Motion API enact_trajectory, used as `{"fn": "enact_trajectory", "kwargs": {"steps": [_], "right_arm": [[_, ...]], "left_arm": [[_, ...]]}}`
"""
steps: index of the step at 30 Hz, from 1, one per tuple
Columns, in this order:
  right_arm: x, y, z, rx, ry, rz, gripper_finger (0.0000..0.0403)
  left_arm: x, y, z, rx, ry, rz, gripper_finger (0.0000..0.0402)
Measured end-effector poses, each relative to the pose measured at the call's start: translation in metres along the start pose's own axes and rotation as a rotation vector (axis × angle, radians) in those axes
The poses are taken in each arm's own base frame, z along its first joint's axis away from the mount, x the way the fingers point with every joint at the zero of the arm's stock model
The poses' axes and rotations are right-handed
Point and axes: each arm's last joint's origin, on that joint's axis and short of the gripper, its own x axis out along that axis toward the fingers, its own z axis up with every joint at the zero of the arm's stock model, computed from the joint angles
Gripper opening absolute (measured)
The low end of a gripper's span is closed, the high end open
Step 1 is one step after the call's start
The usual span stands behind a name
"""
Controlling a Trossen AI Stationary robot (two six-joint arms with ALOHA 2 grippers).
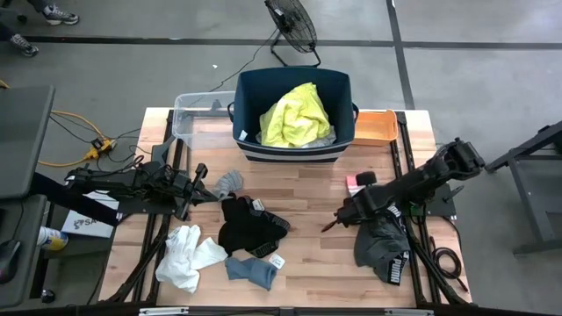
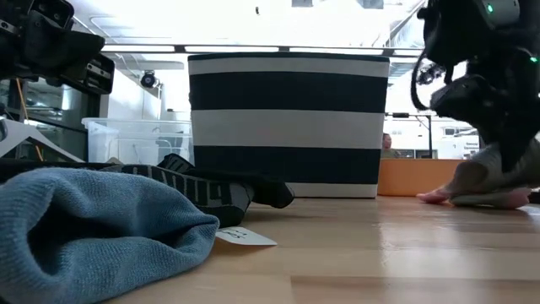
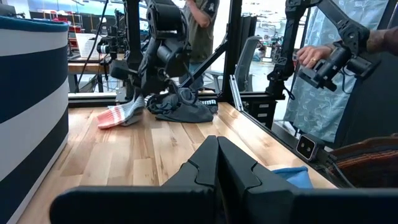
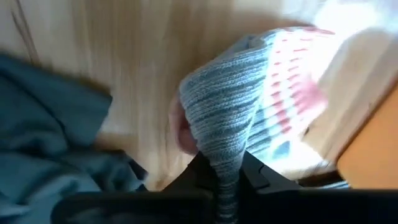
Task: Pick & Place Cloths
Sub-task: Put the right gray sock into the yellow bin
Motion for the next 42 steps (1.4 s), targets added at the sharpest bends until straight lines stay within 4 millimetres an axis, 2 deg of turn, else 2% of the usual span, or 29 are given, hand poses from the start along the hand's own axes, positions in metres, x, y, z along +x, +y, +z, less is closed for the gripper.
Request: {"fn": "enact_trajectory", "kwargs": {"steps": [6, 14, 19, 24, 34, 42], "right_arm": [[-0.027, -0.01, -0.006, 0.157, -0.018, 0.006, 0.0005], [-0.07, -0.03, -0.031, 0.32, -0.096, 0.061, 0.0004], [-0.089, -0.048, -0.046, 0.487, -0.172, 0.055, 0.0004], [-0.1, -0.067, -0.056, 0.611, -0.221, 0.028, 0.0004], [-0.107, -0.104, -0.057, 0.747, -0.254, -0.017, 0.0003], [-0.132, -0.133, -0.064, 0.845, -0.357, -0.072, 0.0003]], "left_arm": [[0.0, 0.0, 0.0, 0.0, 0.0, 0.0, 0.0001], [0.0, 0.0, 0.0, 0.0, 0.0, 0.0, 0.0001], [0.0, 0.0, 0.0, 0.0, 0.0, 0.0, 0.0001], [0.0, 0.0, 0.0, 0.0, 0.0, 0.0, 0.0001], [0.0, 0.0, 0.0, 0.0, 0.0, 0.0, 0.0001], [0.0, 0.0, 0.0, 0.0, 0.0, -0.001, 0.0001]]}}
